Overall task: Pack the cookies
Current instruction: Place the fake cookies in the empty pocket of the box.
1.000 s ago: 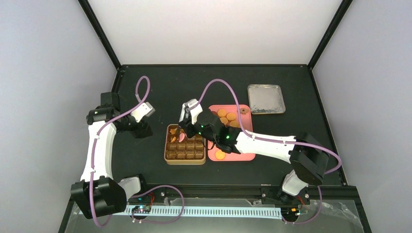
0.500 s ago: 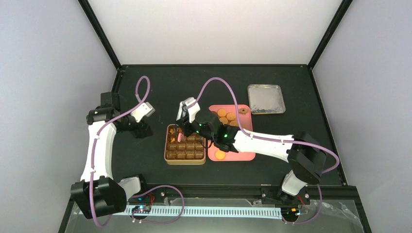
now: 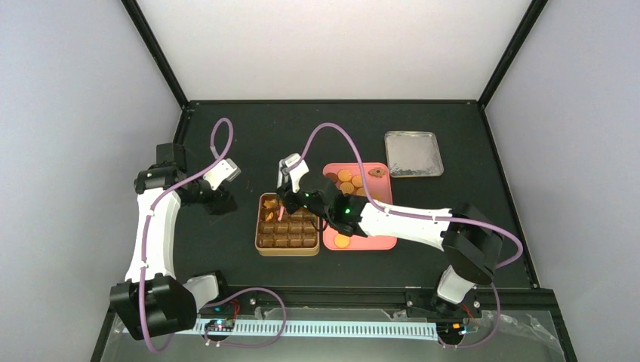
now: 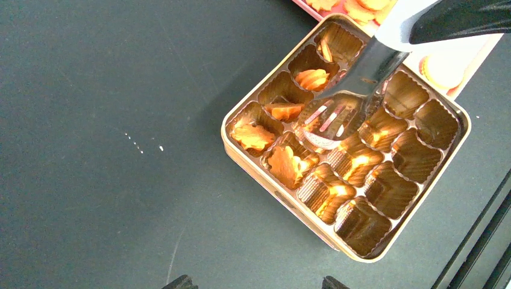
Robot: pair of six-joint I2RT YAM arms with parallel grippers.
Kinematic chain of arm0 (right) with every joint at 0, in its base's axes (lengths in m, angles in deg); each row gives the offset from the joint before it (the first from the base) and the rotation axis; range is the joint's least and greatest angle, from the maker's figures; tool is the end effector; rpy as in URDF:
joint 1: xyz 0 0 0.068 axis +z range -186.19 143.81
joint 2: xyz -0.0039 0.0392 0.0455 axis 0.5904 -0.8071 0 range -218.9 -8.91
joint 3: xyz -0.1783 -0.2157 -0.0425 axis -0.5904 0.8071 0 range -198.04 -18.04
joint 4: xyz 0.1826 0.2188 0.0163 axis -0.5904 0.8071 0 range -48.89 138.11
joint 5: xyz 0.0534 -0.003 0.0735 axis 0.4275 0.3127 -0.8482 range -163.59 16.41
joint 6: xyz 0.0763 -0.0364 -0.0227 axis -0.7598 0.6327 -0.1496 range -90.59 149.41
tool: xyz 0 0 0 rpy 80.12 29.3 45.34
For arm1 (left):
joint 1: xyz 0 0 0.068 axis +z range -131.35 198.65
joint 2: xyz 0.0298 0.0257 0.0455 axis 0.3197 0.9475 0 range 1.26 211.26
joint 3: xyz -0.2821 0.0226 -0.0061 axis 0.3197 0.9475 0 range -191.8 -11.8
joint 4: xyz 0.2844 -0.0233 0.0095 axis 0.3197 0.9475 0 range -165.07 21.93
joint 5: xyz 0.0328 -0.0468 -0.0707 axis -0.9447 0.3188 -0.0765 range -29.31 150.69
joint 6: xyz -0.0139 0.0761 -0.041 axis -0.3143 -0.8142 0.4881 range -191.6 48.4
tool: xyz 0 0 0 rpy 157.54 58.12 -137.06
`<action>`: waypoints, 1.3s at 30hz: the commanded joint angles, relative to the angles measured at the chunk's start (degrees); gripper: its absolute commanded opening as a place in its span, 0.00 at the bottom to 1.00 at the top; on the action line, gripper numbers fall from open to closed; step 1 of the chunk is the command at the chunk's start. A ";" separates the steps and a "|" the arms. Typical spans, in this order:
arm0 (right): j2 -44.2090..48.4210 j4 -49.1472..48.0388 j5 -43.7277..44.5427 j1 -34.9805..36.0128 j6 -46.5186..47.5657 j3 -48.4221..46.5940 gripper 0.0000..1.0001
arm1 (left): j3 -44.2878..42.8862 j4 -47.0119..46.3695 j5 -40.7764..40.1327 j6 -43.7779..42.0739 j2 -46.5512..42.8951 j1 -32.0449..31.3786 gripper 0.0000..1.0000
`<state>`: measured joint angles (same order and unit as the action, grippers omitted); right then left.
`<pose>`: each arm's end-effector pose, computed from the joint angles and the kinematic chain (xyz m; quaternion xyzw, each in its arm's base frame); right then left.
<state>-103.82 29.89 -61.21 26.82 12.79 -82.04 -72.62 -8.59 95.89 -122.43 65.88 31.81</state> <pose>0.2179 0.3911 0.2491 -0.2630 0.7716 0.2988 0.4962 0.2268 0.0072 0.2741 0.3521 0.8721 -0.1662 0.2963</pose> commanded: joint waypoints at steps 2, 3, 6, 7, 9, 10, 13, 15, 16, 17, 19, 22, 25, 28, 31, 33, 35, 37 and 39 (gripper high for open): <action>-0.15 -1.61 2.63 0.88 1.56 -2.82 0.18 | -1.94 0.82 1.58 -1.20 0.21 0.50 0.56; 0.00 -1.56 2.78 0.85 1.71 -2.94 0.14 | -1.94 0.81 1.58 -1.27 0.16 0.51 0.56; 0.57 -1.48 2.91 0.98 2.27 -3.16 0.03 | -1.86 0.86 1.62 -1.29 0.18 0.49 0.56; 0.75 -1.39 2.87 0.97 2.40 -3.19 0.01 | -1.85 0.87 1.56 -1.29 0.21 0.50 0.56; 0.95 -1.09 2.80 0.97 2.85 -3.38 0.01 | -1.85 0.77 1.46 -1.30 0.22 0.46 0.56; 1.03 -0.90 2.73 0.97 3.21 -3.48 0.01 | -1.85 0.76 1.53 -1.29 0.22 0.46 0.56; 0.96 -0.70 1.02 0.97 4.78 -3.49 0.01 | -1.85 0.80 1.54 -1.29 0.17 0.45 0.56; 0.83 -0.69 -1.31 0.93 6.61 -3.41 0.01 | -1.85 0.85 1.58 -1.29 0.20 0.46 0.56; 0.79 -0.67 -2.79 0.90 7.76 -3.40 0.01 | -1.85 0.86 1.50 -1.35 0.21 0.45 0.56; 0.75 -0.65 -4.15 0.97 8.96 -3.45 0.01 | -1.85 0.94 1.52 -1.37 0.24 0.45 0.56; 0.67 -0.04 -7.09 0.93 11.47 -3.85 0.01 | -1.93 1.00 1.42 -1.46 0.17 0.45 0.56; 0.23 2.28 -10.64 0.76 14.62 -5.37 0.01 | -2.15 1.12 1.33 -1.47 0.11 0.47 0.56; -0.17 4.00 -13.71 0.53 17.32 -6.51 0.01 | -2.36 1.24 1.20 -1.42 0.16 0.48 0.56; -0.89 5.86 -16.91 -0.32 19.45 -8.04 0.01 | -2.63 1.38 1.12 -1.38 0.19 0.49 0.56; -2.06 7.75 -19.84 -1.12 21.64 -9.21 0.01 | -2.92 1.43 0.69 -1.38 0.16 0.46 0.56; -2.97 9.06 -21.92 -1.79 22.80 -10.05 0.01 | -3.27 1.63 0.44 -1.34 0.30 0.48 0.56; -3.61 9.52 -22.97 -2.14 23.84 -10.42 0.01 | -3.57 1.83 0.42 -1.21 0.42 0.45 0.56; -3.93 9.43 -23.80 -2.25 24.69 -10.39 0.01 | -3.77 1.88 0.34 -1.12 0.60 0.46 0.56; -4.09 9.15 -24.15 -2.27 25.04 -10.23 0.01 | -3.85 2.02 0.23 -1.04 0.68 0.47 0.56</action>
<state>-107.29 38.33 -81.95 24.81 35.06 -90.68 -74.09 -8.11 95.84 -122.45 65.93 31.81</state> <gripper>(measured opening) 0.078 0.559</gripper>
